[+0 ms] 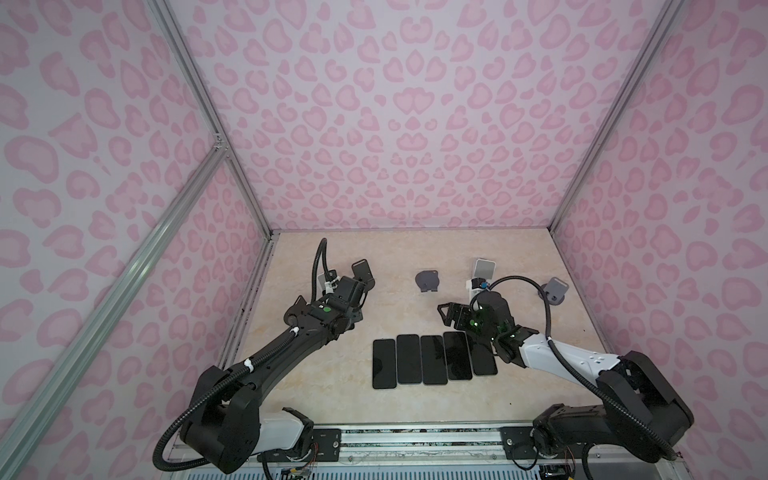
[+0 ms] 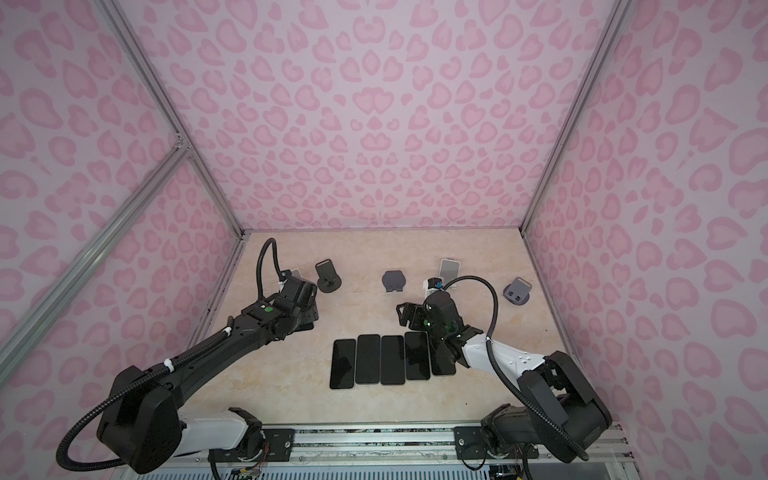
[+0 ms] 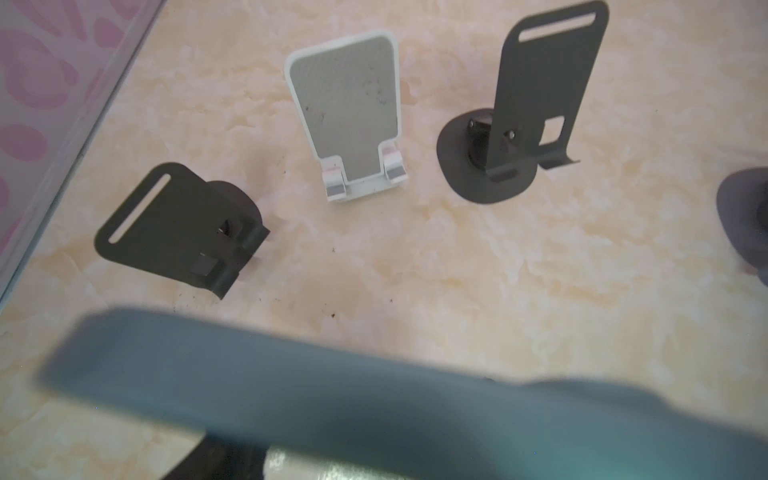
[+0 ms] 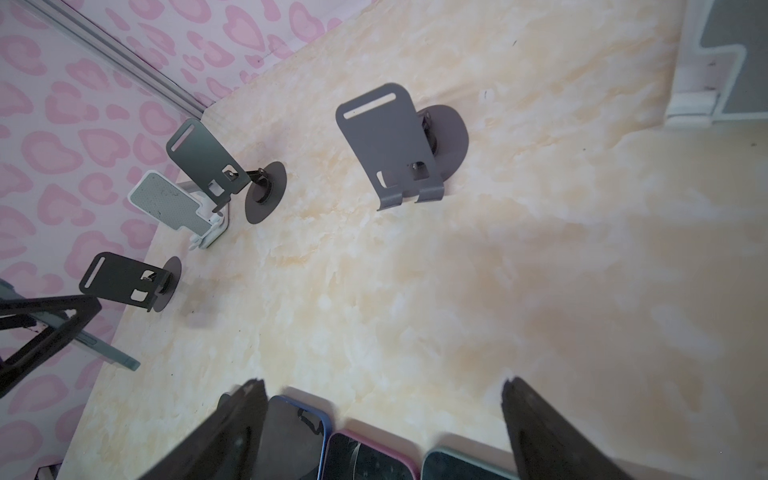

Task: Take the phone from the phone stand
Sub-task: 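Carry the green-edged phone with the left gripper toward the row's near end, then lower the green-edged phone flat beside the silver-edged phone and open the left gripper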

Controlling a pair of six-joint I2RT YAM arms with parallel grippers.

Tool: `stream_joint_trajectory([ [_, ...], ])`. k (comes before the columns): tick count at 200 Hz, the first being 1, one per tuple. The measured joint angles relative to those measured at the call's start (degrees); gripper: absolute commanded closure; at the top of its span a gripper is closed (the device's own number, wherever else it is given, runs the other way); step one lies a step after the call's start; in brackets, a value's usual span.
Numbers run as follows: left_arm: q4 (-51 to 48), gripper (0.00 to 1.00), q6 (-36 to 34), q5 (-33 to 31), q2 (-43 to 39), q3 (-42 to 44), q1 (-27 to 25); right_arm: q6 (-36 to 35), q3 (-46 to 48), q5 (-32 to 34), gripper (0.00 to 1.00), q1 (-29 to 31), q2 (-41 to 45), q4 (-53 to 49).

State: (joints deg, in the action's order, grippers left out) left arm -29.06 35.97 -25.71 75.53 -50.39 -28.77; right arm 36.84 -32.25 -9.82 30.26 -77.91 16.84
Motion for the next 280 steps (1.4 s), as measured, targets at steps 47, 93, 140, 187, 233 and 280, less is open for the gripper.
stream_joint_trajectory([
  [47,-3.58,0.34,0.09,4.92,-1.07,2.75,-1.31,0.00,0.00,0.33,0.09,0.28,0.00,0.00],
  [93,-5.95,0.36,0.68,12.20,-0.94,5.16,-2.03,0.04,0.00,-0.39,0.09,0.37,-1.07,0.50],
  [140,-9.29,0.37,-0.24,16.92,1.53,4.50,-2.47,1.11,0.00,-2.16,0.10,0.33,-2.34,1.29],
  [187,-11.63,0.37,-0.61,18.49,4.37,4.48,-3.65,1.14,0.00,-2.16,0.10,0.33,-2.16,1.62],
  [233,-12.13,0.36,-0.33,18.23,6.71,4.24,-5.62,1.14,0.00,-2.19,0.10,0.33,-2.01,1.70],
  [280,-14.38,0.35,-0.37,17.62,8.59,3.08,-6.38,1.55,0.15,-3.28,0.10,0.59,-2.75,2.60],
])
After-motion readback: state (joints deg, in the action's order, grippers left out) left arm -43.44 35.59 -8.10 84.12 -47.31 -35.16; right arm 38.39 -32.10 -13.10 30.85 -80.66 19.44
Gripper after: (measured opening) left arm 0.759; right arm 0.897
